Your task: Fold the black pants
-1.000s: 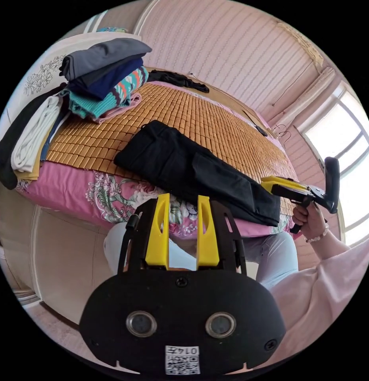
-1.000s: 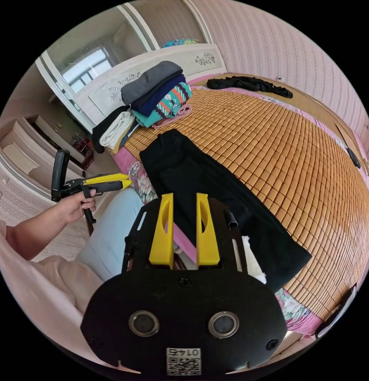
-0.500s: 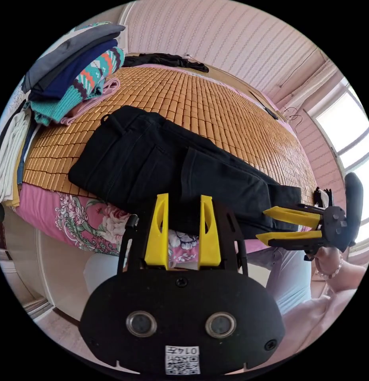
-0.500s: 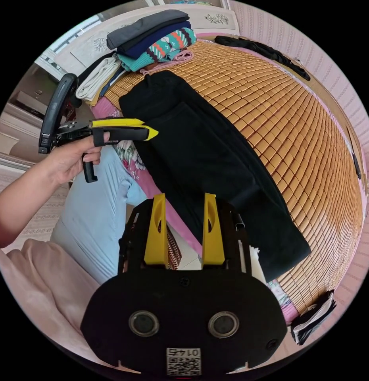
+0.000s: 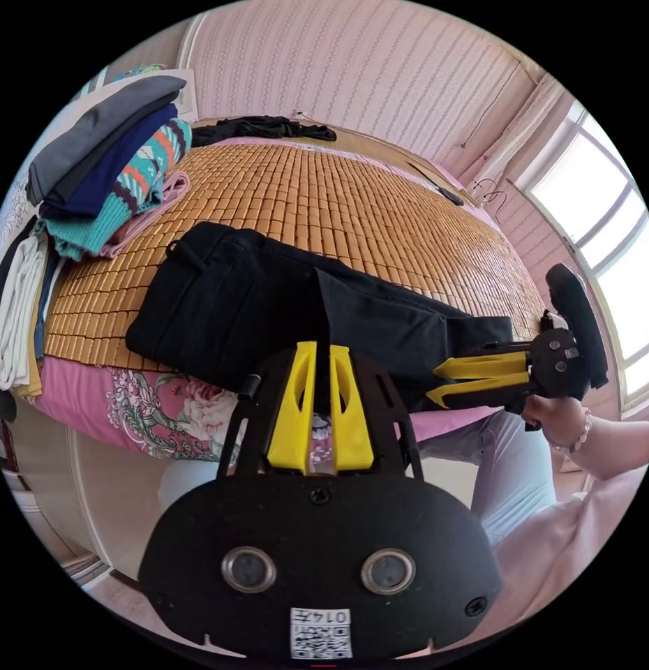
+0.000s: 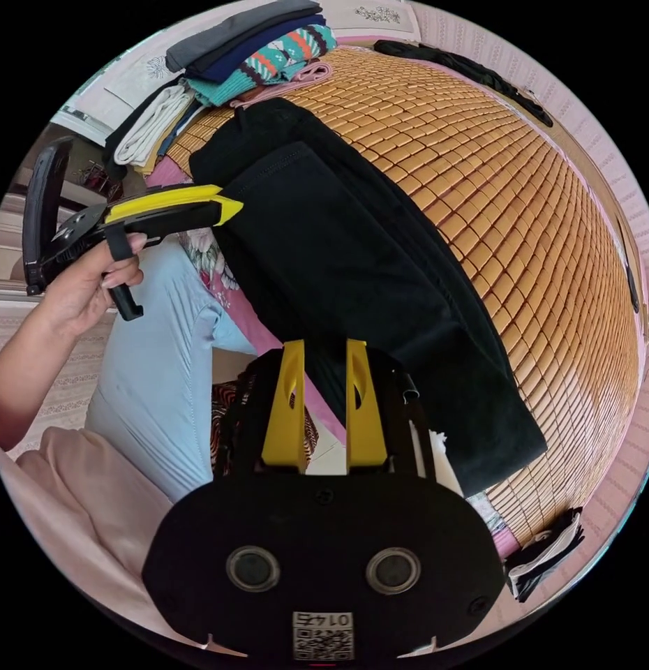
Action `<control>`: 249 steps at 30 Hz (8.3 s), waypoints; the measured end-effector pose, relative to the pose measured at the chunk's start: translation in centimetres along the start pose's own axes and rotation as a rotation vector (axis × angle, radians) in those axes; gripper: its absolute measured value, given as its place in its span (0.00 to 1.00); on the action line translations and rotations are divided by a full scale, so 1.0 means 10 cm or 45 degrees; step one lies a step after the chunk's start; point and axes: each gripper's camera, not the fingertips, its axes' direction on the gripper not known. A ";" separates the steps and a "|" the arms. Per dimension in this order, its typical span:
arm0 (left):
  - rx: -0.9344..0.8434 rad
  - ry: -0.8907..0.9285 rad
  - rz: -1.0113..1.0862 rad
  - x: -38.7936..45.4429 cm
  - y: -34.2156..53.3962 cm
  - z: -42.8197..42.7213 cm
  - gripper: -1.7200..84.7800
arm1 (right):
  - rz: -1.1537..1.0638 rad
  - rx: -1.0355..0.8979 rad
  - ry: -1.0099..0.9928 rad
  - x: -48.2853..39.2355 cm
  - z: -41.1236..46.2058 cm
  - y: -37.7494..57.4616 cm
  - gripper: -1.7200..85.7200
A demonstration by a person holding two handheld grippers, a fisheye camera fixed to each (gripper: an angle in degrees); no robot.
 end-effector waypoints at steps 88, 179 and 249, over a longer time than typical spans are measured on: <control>-0.093 0.355 0.518 1.50 0.75 0.56 0.02 | 0.205 0.402 -0.337 1.13 -0.27 -0.42 0.05; -0.169 0.349 0.277 1.50 -1.31 2.40 0.18 | 0.950 0.803 -0.898 3.66 0.44 4.46 0.18; 0.447 -0.186 -0.303 -0.36 1.24 -1.18 0.12 | -0.177 0.395 -0.240 0.01 -0.59 2.02 0.18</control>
